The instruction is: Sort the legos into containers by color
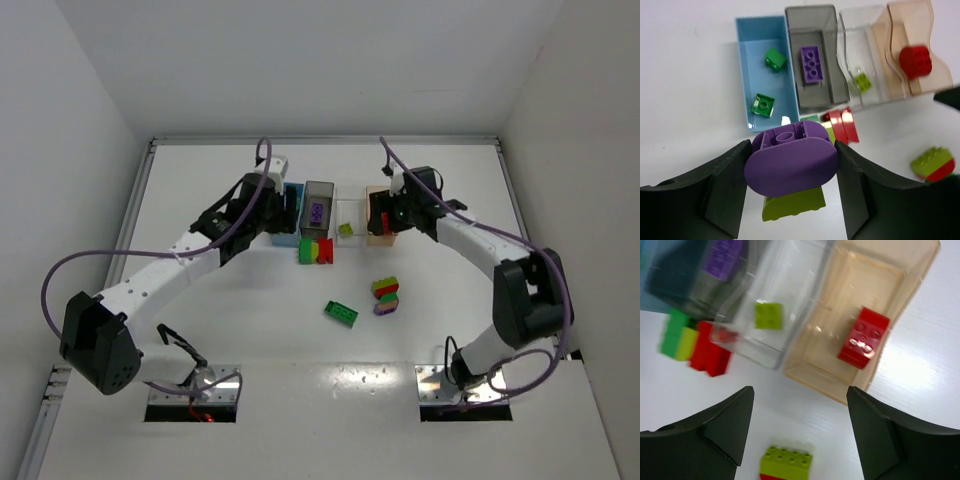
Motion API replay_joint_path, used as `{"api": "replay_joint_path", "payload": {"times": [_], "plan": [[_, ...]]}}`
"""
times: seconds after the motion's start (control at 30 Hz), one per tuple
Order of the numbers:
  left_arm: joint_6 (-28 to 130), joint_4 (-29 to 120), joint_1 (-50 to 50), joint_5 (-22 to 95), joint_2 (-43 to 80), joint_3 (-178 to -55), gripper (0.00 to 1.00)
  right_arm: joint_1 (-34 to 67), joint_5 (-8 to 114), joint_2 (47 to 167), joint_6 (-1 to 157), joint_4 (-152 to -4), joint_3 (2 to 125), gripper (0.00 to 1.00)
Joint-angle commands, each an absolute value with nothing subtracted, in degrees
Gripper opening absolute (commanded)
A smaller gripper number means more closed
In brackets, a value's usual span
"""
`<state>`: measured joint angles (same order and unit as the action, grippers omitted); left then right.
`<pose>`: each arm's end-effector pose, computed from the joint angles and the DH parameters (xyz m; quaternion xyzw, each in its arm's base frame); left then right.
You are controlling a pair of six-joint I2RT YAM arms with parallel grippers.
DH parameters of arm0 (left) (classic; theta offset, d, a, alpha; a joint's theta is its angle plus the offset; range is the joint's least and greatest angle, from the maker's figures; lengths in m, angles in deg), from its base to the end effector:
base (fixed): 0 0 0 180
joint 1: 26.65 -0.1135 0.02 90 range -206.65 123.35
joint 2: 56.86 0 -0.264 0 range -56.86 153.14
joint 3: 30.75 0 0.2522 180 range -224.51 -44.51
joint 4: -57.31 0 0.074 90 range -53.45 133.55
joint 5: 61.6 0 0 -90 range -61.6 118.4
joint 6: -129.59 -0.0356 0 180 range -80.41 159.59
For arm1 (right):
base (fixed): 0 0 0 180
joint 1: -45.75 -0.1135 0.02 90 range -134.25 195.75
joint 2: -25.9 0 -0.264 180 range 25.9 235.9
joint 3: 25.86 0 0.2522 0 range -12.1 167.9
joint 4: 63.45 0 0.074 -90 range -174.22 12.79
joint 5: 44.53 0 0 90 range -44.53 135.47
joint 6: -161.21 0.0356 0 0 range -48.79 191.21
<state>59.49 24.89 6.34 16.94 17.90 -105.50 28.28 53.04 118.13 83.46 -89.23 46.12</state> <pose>0.2510 -0.1545 0.3098 0.0516 0.8718 -0.1350 0.4680 0.3255 0.1074 0.2114 -0.0668 0.9232 0.1550 0.3454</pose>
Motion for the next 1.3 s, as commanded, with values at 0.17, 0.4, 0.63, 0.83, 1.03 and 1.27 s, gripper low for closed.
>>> {"api": "replay_joint_path", "payload": {"times": [0.17,0.4,0.63,0.83,1.03,1.27], "plan": [[79.1,19.1,0.7,15.8,20.9,-113.1,0.0,24.6,57.7,113.8,87.9,-84.8,49.2,0.76],[85.5,15.5,-4.7,20.3,23.7,-118.4,0.0,24.0,57.4,104.9,91.2,-81.8,50.3,0.76],[90.3,15.5,-9.7,22.6,24.3,-119.0,0.0,19.6,63.2,106.9,116.2,-69.1,49.2,0.76],[93.2,14.2,-11.9,22.6,24.3,-120.1,0.0,15.5,59.9,114.9,119.4,-69.7,57.4,0.76],[95.3,14.7,-13.6,26.7,24.3,-119.4,0.0,11.6,60.6,121.1,123.7,-65.8,62.8,0.76],[95.8,16.0,-14.7,30.7,23.7,-118.6,0.0,7.4,62.9,128.1,123.2,-63.4,67.9,0.74]]}}
